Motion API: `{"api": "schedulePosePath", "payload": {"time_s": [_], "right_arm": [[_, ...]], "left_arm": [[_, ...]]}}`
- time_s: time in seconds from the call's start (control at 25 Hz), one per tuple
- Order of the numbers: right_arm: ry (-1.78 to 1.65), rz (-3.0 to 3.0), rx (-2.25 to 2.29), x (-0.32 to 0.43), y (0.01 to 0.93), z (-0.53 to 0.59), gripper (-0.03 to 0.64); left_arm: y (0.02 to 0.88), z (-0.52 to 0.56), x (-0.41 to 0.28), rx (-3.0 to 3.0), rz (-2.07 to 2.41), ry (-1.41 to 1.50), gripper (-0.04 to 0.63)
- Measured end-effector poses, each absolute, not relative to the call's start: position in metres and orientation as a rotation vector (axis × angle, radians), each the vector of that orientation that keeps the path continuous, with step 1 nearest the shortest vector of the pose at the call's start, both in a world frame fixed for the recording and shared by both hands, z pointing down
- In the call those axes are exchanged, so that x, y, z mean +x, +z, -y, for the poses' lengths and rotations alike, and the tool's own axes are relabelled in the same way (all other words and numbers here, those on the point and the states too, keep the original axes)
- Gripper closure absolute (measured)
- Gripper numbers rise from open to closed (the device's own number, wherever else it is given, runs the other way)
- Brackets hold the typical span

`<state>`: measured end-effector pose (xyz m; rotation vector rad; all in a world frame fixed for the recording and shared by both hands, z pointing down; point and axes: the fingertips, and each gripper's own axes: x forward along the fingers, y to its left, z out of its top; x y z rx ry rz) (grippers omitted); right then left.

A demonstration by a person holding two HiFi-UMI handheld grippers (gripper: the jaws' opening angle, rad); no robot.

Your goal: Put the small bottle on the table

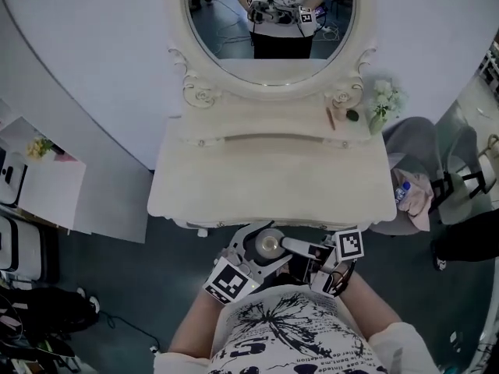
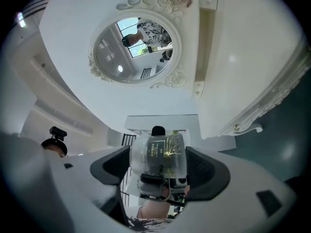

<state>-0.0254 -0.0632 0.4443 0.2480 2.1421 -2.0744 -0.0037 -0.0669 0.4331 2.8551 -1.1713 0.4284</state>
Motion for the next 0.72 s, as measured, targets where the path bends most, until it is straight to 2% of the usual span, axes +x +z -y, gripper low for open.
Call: {"api": "schedulePosePath", "payload": {"time_s": [0.32, 0.72], "right_arm": [[-2.063, -2.148, 0.237, -0.026, 0.451, 0.137, 0.249], [-2.070, -2.096, 0.120, -0.060, 0.483, 0.203, 0.247]], "left_arm": [[0.442, 0.141, -0.004, 2.856, 1.210, 0.416, 0.245], [0.475, 0.205, -0.037, 2.874, 1.031, 0.451, 0.245]]}}
